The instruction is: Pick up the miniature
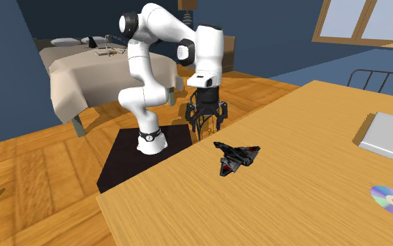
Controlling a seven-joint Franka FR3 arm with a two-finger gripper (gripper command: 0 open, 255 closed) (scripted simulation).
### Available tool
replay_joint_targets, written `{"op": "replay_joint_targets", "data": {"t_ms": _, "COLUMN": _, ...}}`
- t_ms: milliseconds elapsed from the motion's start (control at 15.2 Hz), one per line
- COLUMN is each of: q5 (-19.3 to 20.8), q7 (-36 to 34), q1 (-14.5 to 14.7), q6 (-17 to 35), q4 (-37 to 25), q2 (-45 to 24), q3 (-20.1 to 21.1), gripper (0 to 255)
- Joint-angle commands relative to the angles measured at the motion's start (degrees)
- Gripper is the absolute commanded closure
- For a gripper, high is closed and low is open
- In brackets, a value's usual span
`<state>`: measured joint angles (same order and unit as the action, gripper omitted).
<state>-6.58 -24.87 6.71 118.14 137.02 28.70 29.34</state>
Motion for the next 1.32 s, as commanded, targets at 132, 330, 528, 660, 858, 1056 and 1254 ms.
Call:
{"op": "replay_joint_targets", "data": {"t_ms": 132, "q5": 1.5, "q7": -5.1, "q1": -0.2, "q6": 3.5, "q4": -2.1, "q2": -6.0, "q3": 5.5, "gripper": 0}}
{"op": "replay_joint_targets", "data": {"t_ms": 330, "q5": 2.6, "q7": -7.2, "q1": -0.4, "q6": 5.5, "q4": -2.3, "q2": -8.5, "q3": 7.5, "gripper": 0}}
{"op": "replay_joint_targets", "data": {"t_ms": 528, "q5": 3.0, "q7": -7.8, "q1": -0.7, "q6": 7.9, "q4": -0.8, "q2": -9.6, "q3": 8.2, "gripper": 0}}
{"op": "replay_joint_targets", "data": {"t_ms": 660, "q5": 3.4, "q7": -8.4, "q1": -0.8, "q6": 9.6, "q4": 0.2, "q2": -10.3, "q3": 8.7, "gripper": 0}}
{"op": "replay_joint_targets", "data": {"t_ms": 858, "q5": 3.8, "q7": -8.8, "q1": -1.0, "q6": 10.9, "q4": 0.9, "q2": -11.0, "q3": 9.0, "gripper": 0}}
{"op": "replay_joint_targets", "data": {"t_ms": 1056, "q5": 3.8, "q7": -8.8, "q1": -1.0, "q6": 10.8, "q4": 0.9, "q2": -11.1, "q3": 9.1, "gripper": 255}}
{"op": "replay_joint_targets", "data": {"t_ms": 1254, "q5": 3.8, "q7": -8.8, "q1": -1.0, "q6": 10.9, "q4": 1.0, "q2": -11.0, "q3": 9.1, "gripper": 255}}
